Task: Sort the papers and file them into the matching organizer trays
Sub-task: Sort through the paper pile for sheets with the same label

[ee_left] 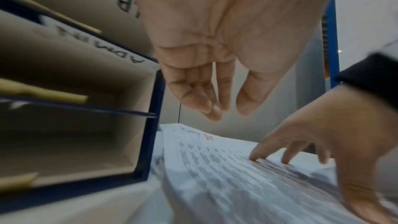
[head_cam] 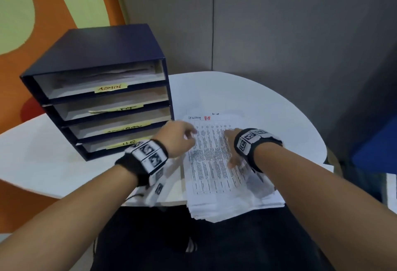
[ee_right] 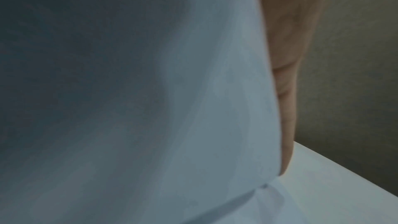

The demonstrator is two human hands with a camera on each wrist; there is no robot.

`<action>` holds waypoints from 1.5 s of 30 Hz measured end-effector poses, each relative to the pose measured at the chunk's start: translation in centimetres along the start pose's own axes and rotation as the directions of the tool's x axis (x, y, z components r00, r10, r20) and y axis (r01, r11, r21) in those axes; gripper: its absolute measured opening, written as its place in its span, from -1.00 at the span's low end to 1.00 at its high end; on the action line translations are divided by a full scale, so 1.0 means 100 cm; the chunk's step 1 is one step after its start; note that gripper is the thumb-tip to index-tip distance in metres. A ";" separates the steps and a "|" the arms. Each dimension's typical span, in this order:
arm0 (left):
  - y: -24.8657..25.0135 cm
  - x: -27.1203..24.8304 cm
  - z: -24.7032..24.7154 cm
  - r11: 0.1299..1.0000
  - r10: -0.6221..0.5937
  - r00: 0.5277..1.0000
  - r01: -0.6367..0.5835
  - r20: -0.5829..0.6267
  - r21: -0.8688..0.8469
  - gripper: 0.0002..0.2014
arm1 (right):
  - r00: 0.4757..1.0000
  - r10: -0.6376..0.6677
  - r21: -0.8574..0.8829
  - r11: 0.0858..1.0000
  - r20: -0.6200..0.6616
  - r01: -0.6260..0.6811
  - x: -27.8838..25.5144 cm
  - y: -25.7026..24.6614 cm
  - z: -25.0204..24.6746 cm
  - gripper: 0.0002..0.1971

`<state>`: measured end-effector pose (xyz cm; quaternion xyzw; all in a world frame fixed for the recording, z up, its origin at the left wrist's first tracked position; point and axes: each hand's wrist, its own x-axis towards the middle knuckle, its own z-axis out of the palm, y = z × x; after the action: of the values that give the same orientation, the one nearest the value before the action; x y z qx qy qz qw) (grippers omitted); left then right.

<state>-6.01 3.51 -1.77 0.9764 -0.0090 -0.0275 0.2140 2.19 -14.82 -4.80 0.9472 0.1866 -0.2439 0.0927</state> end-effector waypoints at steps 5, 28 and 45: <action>0.022 0.071 0.017 0.979 -0.034 0.998 0.022 0.057 0.201 -0.26 | 1.000 0.002 0.104 0.995 -0.012 -0.001 -0.022 -0.004 -0.005 -0.28; -0.016 0.019 0.000 0.981 -0.019 0.916 0.095 0.401 -0.170 -0.81 | 0.966 -0.151 -0.119 0.985 -0.211 0.128 -0.019 0.003 0.025 -0.09; 0.000 0.072 0.013 0.987 -0.050 0.986 0.073 -0.159 0.144 -0.96 | 0.973 -0.078 -0.034 0.997 -0.215 0.073 -0.024 0.003 0.029 0.11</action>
<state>1.13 2.78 -3.34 0.9887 0.0358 0.0427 0.1394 -0.88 -16.57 -6.05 0.9590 0.2347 -0.1403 0.0748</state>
